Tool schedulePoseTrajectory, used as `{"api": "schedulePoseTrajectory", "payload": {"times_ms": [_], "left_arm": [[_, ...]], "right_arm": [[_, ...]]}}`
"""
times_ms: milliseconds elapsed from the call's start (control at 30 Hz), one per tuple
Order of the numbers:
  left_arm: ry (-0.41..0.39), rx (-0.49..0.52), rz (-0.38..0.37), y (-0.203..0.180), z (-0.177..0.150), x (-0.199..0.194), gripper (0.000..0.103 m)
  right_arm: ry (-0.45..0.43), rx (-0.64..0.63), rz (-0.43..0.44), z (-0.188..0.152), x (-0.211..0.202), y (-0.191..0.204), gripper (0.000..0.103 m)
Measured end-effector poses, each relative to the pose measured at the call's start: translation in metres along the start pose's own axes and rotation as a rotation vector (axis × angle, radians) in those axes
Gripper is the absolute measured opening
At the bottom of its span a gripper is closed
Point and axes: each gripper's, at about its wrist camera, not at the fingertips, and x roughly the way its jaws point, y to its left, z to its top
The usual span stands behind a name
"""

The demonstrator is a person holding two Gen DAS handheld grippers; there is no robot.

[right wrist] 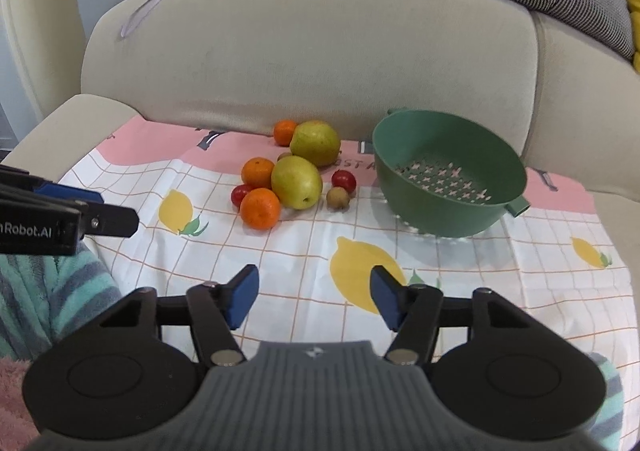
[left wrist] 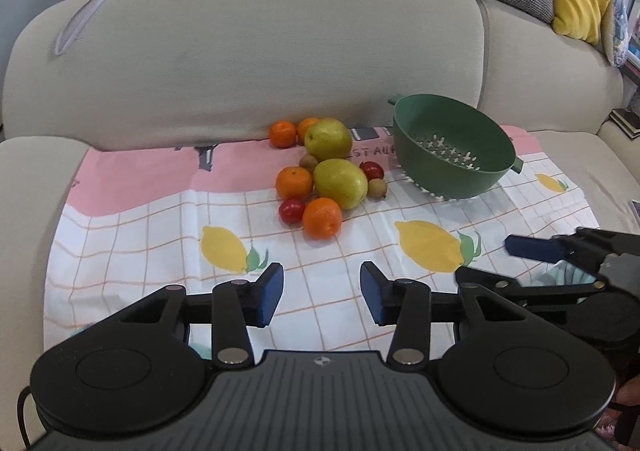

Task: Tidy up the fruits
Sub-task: 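Move both tools toward the fruit pile with grippers open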

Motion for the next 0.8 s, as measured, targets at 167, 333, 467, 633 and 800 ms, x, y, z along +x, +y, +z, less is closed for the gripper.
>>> {"api": "schedulePoseTrajectory", "payload": {"times_ms": [167,333,467,633,800], "left_arm": [[0.006,0.029,-0.012,-0.004,0.014,0.009,0.052],[-0.015,0.085,0.029,-0.009,0.027,0.019,0.052],[-0.029,0.061,0.046,-0.003,0.036,0.031,0.052],[0.013,0.039,0.048,0.008,0.045,0.049,0.052],[0.051,0.027,-0.014,0.014,0.049,0.066,0.052]], "right_arm": [[-0.005,-0.021,0.021,0.007,0.013,0.0,0.054],[-0.051,-0.098,0.041,0.014,0.025,0.003,0.048],[-0.075,-0.133,0.06,0.025,0.037,0.001,0.048],[-0.056,-0.162,0.073,0.038,0.058,-0.002,0.048],[0.004,-0.177,0.125,0.051,0.08,-0.006,0.048]]}}
